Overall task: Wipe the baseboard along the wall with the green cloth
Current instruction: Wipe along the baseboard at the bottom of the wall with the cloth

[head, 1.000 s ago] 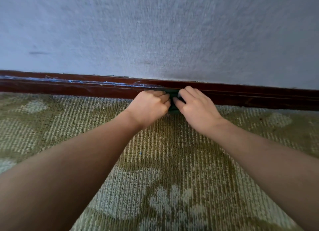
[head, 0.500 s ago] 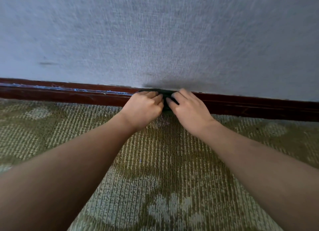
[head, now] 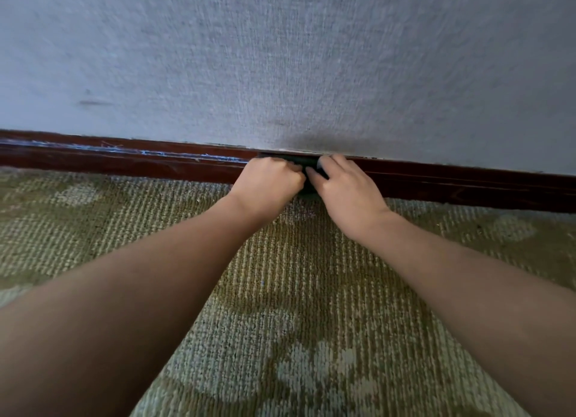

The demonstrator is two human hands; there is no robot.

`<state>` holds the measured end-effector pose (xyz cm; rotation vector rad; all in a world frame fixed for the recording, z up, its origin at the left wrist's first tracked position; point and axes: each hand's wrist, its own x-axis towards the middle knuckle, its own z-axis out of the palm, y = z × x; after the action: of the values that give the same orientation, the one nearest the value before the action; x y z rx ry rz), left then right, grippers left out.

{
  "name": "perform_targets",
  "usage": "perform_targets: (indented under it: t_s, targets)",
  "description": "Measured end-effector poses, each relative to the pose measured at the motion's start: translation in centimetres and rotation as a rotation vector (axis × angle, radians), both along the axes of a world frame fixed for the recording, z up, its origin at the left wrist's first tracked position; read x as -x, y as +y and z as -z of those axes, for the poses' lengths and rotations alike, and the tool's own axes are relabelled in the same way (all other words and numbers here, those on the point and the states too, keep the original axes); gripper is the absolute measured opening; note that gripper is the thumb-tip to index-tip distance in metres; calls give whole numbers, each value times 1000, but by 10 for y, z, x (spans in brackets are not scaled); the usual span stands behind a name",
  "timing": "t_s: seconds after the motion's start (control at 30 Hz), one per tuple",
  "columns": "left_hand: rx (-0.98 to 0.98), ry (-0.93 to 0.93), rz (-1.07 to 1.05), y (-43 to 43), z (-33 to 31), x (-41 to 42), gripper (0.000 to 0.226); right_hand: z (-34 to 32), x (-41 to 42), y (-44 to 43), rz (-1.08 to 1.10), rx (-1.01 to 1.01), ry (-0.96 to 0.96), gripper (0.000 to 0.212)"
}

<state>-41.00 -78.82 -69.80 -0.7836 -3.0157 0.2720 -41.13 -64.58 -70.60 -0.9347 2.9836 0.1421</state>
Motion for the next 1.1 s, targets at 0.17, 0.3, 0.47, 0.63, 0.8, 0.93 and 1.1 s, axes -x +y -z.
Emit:
perform_targets:
  t_s: [0.17,0.3,0.47,0.63,0.8,0.93,1.1]
  targets:
    - [57,-20,42,-5,4,-14,31,-1,-12,0,-62,-45,-34,44]
    - [-18,36,72,-16,5,-18,33,-4,-12,-1,-87,-76,-2,48]
    - [-108,133,184,-23,-3,-17,27,-3,-7,-4,-85,-88,22,49]
    - [-148,179,252,-28,-1,-9,15,3,-2,-10,-83,-78,21,50]
    - [-159,148,258,-35,3,-4,28,8,2,-11,-85,-70,24,49]
    - [-181,139,221,-36,6,-5,27,7,3,-15,-64,-37,25,45]
    - [-208,66,91,-32,7,-4,29,3,1,-20,-51,-52,14,47]
